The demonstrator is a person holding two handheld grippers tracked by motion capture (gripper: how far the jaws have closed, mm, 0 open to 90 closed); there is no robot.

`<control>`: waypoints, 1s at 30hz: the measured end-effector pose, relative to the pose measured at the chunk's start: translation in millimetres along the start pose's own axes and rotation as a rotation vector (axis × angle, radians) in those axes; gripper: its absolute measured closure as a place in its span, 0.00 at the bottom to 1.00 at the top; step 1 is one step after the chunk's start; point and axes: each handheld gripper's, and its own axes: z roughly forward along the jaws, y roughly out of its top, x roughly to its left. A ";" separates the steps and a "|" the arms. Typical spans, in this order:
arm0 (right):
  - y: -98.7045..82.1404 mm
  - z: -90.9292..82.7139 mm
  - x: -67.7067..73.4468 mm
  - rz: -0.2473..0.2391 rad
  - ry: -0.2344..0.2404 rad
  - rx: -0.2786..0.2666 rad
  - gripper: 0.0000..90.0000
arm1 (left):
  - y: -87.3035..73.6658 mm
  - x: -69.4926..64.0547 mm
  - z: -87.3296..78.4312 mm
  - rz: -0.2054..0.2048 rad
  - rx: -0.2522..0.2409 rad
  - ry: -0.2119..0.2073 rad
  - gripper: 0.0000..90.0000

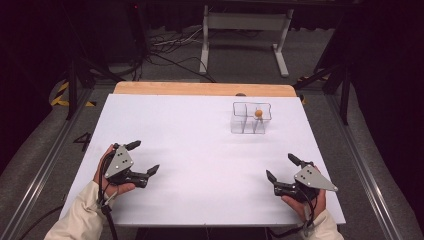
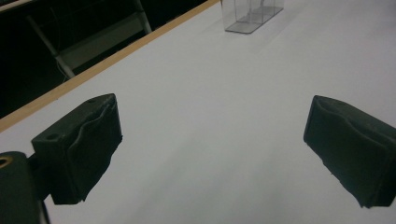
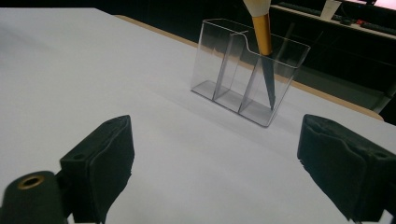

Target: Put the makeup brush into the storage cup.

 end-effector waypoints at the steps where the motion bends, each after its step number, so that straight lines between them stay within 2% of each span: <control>1: 0.0 0.1 0.1 -0.002 0.001 0.000 0.13 | -1.6 0.0 -2.0 -0.003 0.003 0.004 0.05; 8: -0.4 1.0 0.3 -0.004 0.004 0.002 0.13 | -17.4 3.6 -19.3 -0.043 0.012 0.028 0.06; 17: 0.1 0.5 -0.1 -0.008 -0.004 0.002 0.12 | -34.5 -4.1 -31.6 -0.102 0.021 0.022 0.06; 18: 0.1 0.6 -0.2 -0.008 -0.005 0.001 0.11 | -35.8 -5.0 -32.0 -0.097 0.034 0.026 0.06; 22: 0.4 1.8 -1.1 -0.001 -0.018 0.007 0.09 | -36.1 -6.3 -33.3 -0.105 0.024 0.020 0.05; 25: 1.3 2.4 -2.3 0.004 -0.027 -0.001 0.08 | -36.9 -6.7 -34.8 -0.104 0.038 0.030 0.05; 30: 2.6 4.3 -1.1 0.003 -0.031 -0.009 0.09 | -35.9 -4.5 -40.6 -0.120 -0.003 0.055 0.04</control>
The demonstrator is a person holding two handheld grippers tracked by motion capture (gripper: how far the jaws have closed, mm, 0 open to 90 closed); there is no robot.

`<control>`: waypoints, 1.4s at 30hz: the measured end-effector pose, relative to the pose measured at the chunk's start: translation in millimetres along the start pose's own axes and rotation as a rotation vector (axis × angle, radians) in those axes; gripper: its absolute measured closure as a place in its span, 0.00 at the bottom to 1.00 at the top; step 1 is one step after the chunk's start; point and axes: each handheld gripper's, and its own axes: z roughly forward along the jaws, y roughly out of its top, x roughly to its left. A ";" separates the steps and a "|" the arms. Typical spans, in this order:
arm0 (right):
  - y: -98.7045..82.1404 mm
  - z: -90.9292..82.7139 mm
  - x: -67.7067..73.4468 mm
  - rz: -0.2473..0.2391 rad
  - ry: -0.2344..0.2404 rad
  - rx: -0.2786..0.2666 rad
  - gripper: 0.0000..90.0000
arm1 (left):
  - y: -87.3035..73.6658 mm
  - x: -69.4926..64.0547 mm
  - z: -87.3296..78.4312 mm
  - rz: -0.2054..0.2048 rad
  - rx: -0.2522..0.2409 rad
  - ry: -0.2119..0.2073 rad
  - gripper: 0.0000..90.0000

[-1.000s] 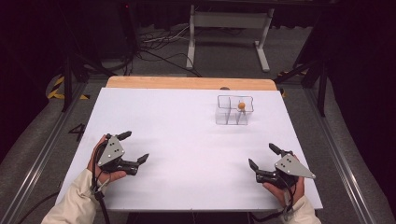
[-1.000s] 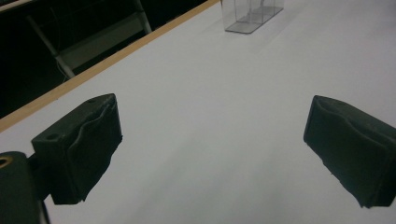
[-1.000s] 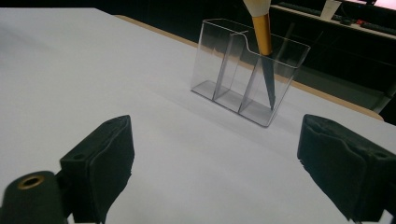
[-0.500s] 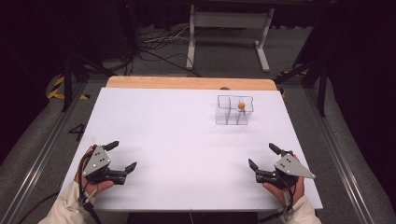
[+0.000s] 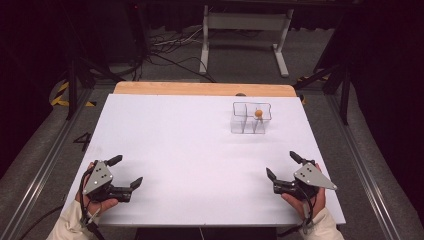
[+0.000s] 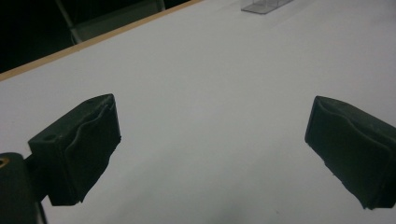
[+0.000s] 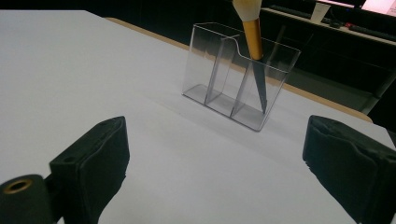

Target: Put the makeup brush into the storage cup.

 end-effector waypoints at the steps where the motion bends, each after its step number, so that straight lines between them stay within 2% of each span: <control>1: 0.1 0.4 0.5 -0.004 -0.001 0.001 0.09 | 0.0 0.1 -0.5 -0.002 -0.002 0.001 0.04; 5: 0.4 0.7 1.1 -0.006 0.002 0.006 0.09 | -0.2 -0.6 -0.7 -0.003 0.003 0.006 0.04; 13: 0.2 1.8 2.4 -0.012 0.005 0.012 0.09 | 0.7 -0.1 -2.6 -0.015 -0.025 0.017 0.03; 42: -2.1 3.6 0.4 0.001 0.026 0.021 0.10 | 0.8 1.1 -0.9 -0.009 -0.028 0.025 0.04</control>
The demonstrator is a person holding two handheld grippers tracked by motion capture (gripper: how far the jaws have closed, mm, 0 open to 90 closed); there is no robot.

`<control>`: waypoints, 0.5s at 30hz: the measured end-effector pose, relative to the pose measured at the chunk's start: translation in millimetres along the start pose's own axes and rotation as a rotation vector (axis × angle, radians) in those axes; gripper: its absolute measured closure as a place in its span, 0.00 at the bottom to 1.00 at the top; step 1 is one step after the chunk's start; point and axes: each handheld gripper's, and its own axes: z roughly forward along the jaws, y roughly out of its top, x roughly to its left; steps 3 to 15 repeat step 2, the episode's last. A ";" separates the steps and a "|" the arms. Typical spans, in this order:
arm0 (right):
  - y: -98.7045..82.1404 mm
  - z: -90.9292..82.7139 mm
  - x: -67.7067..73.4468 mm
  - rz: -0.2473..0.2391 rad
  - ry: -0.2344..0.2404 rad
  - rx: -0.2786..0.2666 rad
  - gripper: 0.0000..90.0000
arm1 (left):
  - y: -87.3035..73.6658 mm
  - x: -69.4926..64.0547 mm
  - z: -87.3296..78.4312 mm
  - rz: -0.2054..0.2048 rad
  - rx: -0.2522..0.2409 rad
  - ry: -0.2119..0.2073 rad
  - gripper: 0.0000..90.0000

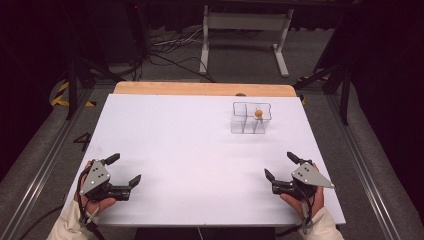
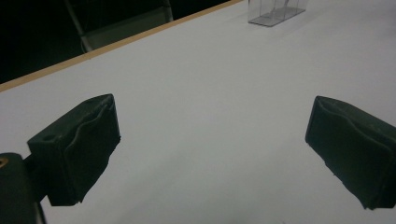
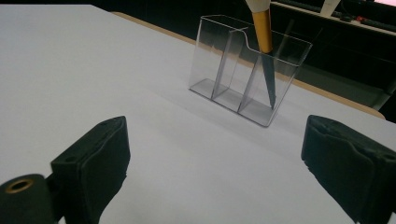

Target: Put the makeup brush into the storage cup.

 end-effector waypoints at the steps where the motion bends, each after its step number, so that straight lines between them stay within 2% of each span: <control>1: -0.1 0.0 -0.2 0.001 0.001 -0.001 0.10 | 0.1 0.0 0.1 -0.001 0.000 0.000 0.04; 15: -0.2 -0.1 -0.2 0.001 0.001 0.000 0.10 | 0.1 0.0 0.1 -0.001 0.000 0.000 0.04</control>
